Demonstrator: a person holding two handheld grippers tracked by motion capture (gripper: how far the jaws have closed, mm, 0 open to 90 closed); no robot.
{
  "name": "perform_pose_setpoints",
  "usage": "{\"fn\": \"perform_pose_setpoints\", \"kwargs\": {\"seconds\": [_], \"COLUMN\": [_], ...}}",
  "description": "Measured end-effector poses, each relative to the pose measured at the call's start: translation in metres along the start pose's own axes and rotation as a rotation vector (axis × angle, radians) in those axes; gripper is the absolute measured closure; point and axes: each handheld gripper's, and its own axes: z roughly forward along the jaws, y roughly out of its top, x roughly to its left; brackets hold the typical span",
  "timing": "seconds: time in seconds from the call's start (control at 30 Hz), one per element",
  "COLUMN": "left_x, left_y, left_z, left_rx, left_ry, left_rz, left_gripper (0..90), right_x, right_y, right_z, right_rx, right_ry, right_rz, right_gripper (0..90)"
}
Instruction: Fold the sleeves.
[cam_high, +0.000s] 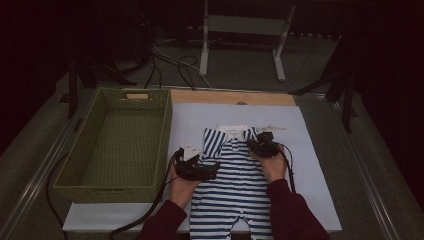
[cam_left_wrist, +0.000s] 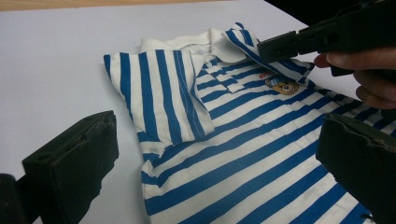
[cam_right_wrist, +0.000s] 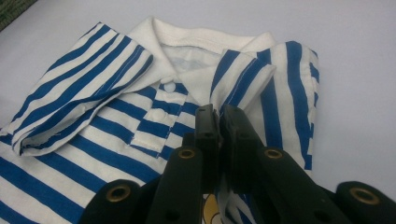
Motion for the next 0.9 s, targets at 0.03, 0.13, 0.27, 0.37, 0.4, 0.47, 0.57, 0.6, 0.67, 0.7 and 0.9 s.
{"fn": "perform_pose_setpoints", "kwargs": {"seconds": [0.03,0.13,0.27,0.37,0.4,0.47,0.57,0.6,0.67,0.7,0.9], "left_x": [0.0,0.0,-0.001,-0.001,-0.001,0.0,0.0,0.0,0.0,0.0,-0.001], "left_y": [0.0,0.0,0.0,0.0,0.0,0.0,0.0,0.0,0.0,0.0,0.0], "left_z": [0.0,0.0,0.0,0.0,0.0,0.0,-0.001,-0.001,0.0,0.0,0.001], "left_rx": [0.0,-0.001,-0.001,-0.001,-0.002,-0.002,-0.005,-0.005,-0.005,-0.005,-0.003], "left_ry": [0.0,-0.001,-0.001,-0.002,-0.001,-0.001,0.0,0.0,0.0,0.001,-0.001], "left_rz": [-0.001,0.001,0.0,0.0,0.0,0.0,-0.001,-0.002,-0.002,-0.003,-0.003], "left_gripper": [0.0,0.0,0.0,0.0,0.0,0.0,0.0,0.0,0.0,0.0,0.0], "right_x": [0.0,0.0,0.001,0.001,0.001,0.002,0.003,0.003,0.005,0.005,0.012], "right_y": [0.0,0.0,-0.001,-0.001,-0.001,-0.001,-0.001,-0.001,-0.001,0.0,0.0], "right_z": [0.0,0.0,0.001,0.001,0.001,0.001,0.001,0.001,0.0,-0.001,-0.003], "right_rx": [0.001,0.0,0.004,0.002,0.002,0.003,0.002,-0.004,-0.012,-0.012,-0.028], "right_ry": [0.002,0.013,0.034,0.067,0.091,0.108,0.127,0.119,0.122,0.131,0.115], "right_rz": [0.0,0.004,-0.004,0.002,0.008,0.001,-0.005,-0.01,-0.022,-0.029,-0.096], "right_gripper": [84.8,84.4,82.4,78.9,78.2,76.5,67.7,64.3,57.8,57.9,27.4]}}
